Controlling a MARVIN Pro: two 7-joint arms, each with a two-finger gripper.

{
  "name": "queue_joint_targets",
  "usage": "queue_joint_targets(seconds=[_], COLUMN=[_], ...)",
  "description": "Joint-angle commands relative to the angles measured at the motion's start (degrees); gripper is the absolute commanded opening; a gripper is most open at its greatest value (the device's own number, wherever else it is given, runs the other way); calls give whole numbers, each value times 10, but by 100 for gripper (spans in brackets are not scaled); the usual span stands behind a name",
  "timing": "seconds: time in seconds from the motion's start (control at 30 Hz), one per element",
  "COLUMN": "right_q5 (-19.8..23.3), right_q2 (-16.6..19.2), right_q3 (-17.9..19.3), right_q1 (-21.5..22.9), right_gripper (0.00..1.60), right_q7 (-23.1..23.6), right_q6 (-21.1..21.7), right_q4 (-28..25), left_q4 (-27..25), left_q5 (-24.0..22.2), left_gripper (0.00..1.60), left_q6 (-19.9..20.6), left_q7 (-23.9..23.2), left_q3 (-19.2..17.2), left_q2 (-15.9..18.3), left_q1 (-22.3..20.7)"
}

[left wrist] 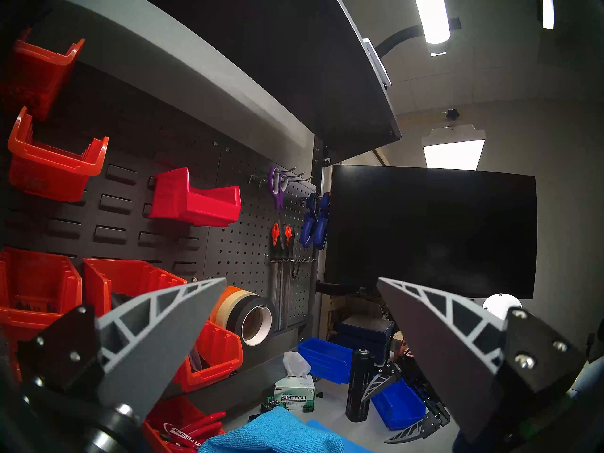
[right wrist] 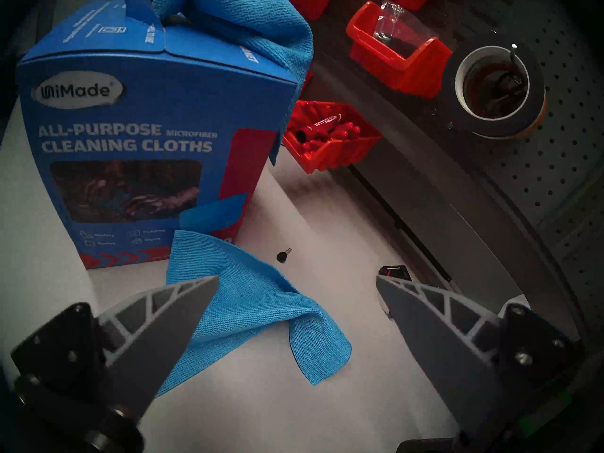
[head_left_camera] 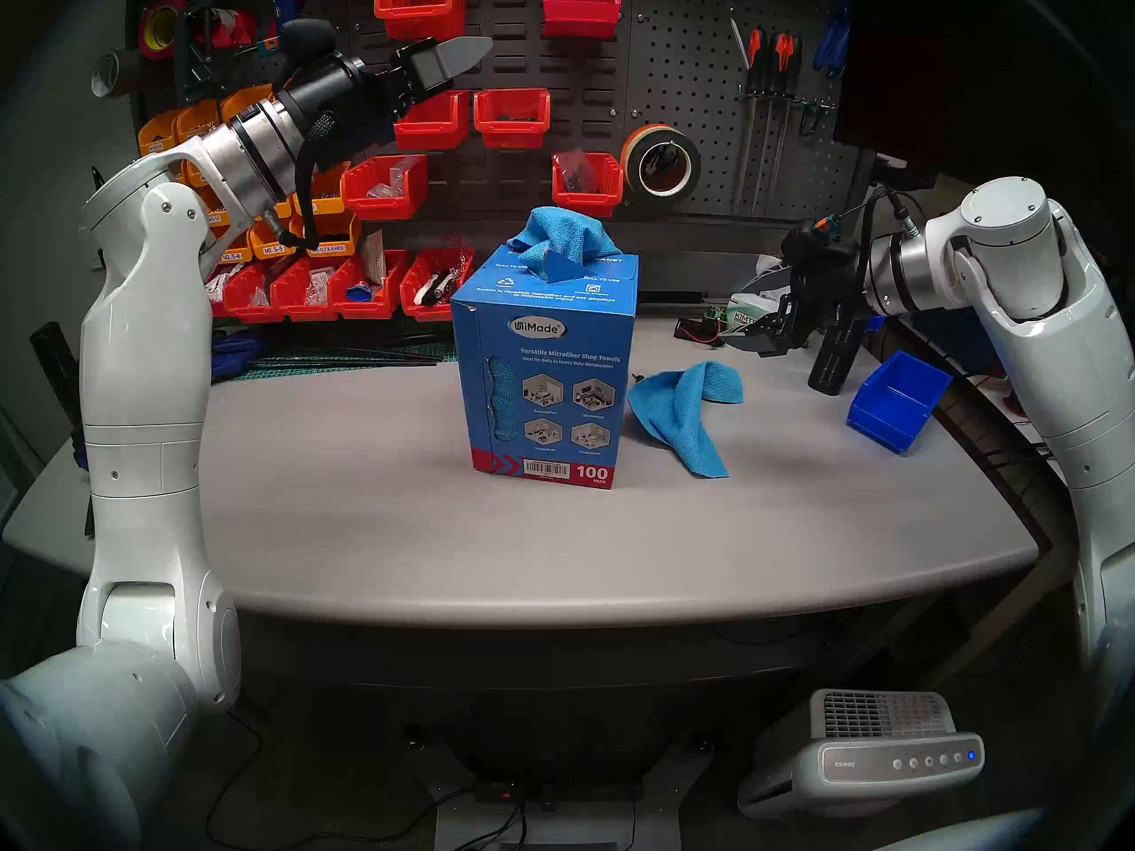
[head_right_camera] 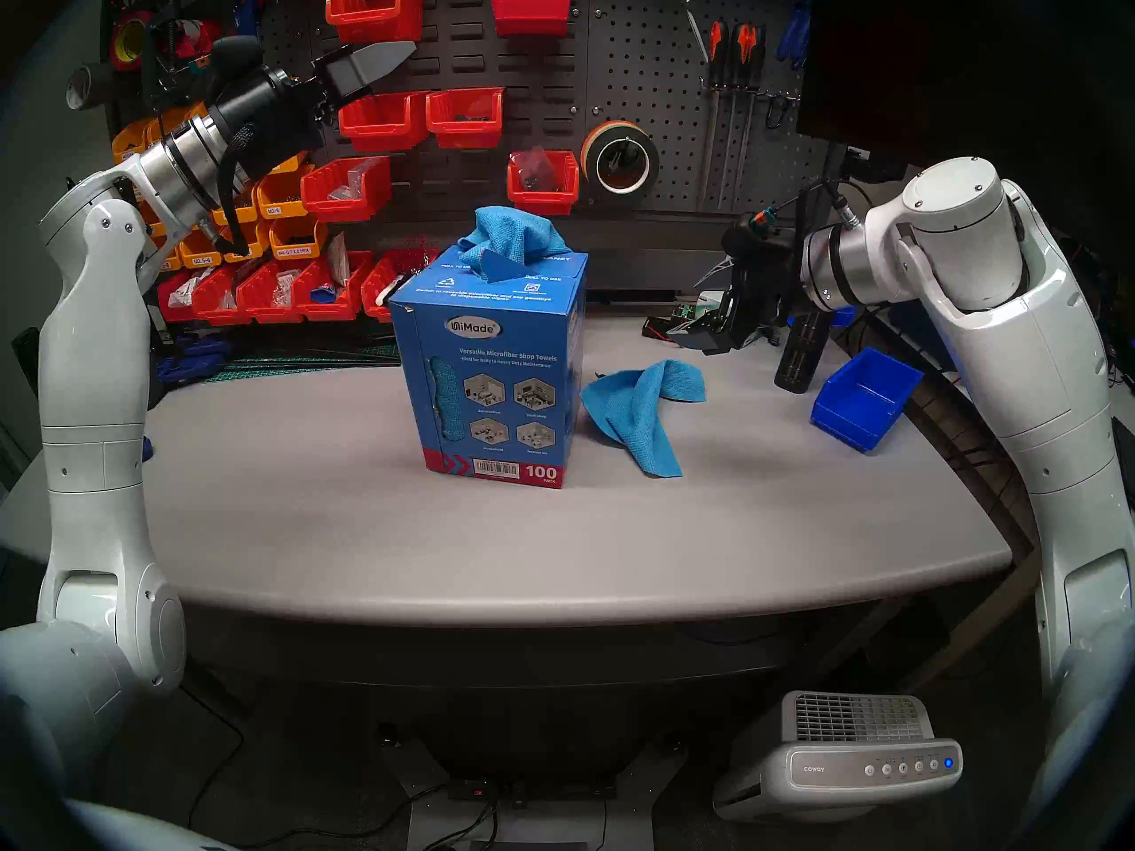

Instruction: Take out a shop towel

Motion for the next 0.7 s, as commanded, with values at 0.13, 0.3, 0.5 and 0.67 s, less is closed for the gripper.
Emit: queue_joint_targets(seconds=[0.13, 0.3, 0.5, 0.67], right_q5=[6, 7, 9, 10], right_q2=[4, 5, 6, 7], right_q3=[3, 1, -3, -4], right_q1=[38, 40, 43, 44], right_gripper=[160, 160, 160, 160], right_q7=[21, 22, 22, 22], right_q6=[-14, -16, -17, -18], right_q4=[7, 8, 10, 10], left_q4=[-6, -7, -7, -7], left_q5=[-9, -10, -11, -11], left_gripper=[160, 160, 160, 160], left_q6=[1, 1, 2, 2], left_q7=[6, 7, 8, 7], left_q3=[-9, -9, -9, -9], left_q2=[-4, -4, -4, -4], left_q1=[-23, -23, -23, -23])
